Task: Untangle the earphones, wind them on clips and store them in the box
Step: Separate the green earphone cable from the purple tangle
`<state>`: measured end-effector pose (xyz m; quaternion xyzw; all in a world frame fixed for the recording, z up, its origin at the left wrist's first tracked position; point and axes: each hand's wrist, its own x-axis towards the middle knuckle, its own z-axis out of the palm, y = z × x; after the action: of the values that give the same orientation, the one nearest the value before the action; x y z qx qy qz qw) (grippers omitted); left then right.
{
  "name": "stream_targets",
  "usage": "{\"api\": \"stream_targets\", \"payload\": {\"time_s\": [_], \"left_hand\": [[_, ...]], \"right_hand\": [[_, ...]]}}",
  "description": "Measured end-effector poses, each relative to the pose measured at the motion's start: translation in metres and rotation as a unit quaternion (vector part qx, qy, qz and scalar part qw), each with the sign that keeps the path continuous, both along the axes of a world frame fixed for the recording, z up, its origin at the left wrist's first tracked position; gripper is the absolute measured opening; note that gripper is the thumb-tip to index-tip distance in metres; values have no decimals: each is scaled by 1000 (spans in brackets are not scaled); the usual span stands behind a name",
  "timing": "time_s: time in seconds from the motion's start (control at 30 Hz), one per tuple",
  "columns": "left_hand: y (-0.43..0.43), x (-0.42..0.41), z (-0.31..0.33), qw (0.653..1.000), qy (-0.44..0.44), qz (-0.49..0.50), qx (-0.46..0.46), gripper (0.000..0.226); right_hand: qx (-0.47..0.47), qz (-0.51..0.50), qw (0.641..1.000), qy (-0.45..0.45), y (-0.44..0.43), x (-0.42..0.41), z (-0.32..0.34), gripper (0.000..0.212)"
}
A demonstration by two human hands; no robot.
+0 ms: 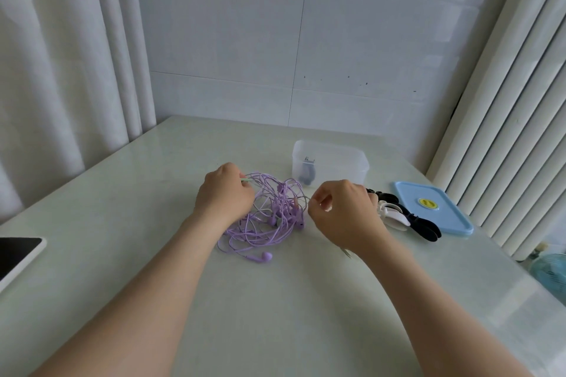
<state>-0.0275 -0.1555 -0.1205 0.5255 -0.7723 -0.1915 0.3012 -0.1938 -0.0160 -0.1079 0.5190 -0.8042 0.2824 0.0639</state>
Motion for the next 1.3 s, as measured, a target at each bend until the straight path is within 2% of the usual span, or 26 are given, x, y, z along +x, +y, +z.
{"api": "stream_targets", "payload": {"time_s": [0.1,0.23,0.33,0.43,0.63,0.73,0.8,0.83,0.87,0.93,1.03,1.13,1.2,1.3], "left_hand": [[5,-2,8,996,85,4,33,23],[7,-1,13,965,218,-14,146,30],[10,-2,18,957,223,-8,184,31],[10,-2,21,962,228,11,152,33],[2,-3,8,993,100,59,2,26],[4,1,9,995,15,91,-37,25],[4,6,8,985,-59,127,-100,10],[4,8,8,979,-91,135,-119,4],[4,8,8,976,-118,133,-128,7],[7,4,7,975,-142,85,-145,20],[13,-7,8,978,-63,-54,-193,31],[21,-14,9,974,28,-198,-101,23],[25,-17,7,973,16,-220,-60,21],[26,-19,1,978,-10,-206,-40,34]], "right_hand": [[-38,-39,998,7,0,-4,4,11],[-115,-50,991,-54,0,-6,9,11],[-172,-52,972,-149,-2,-6,13,14],[-189,-53,947,-256,-3,-7,14,21],[-210,-43,907,-362,0,-9,20,21],[-281,-39,849,-445,-1,-12,21,18],[-320,-35,808,-494,-1,-14,22,19],[-327,-34,797,-507,0,-14,24,20],[-328,-32,791,-515,1,-14,25,21],[-327,-19,783,-528,1,-12,26,21],[-330,15,780,-531,2,-8,26,20],[-337,45,780,-525,4,-5,29,18],[-341,54,780,-522,5,-4,31,17],[-346,56,780,-519,6,-3,32,16]]}}
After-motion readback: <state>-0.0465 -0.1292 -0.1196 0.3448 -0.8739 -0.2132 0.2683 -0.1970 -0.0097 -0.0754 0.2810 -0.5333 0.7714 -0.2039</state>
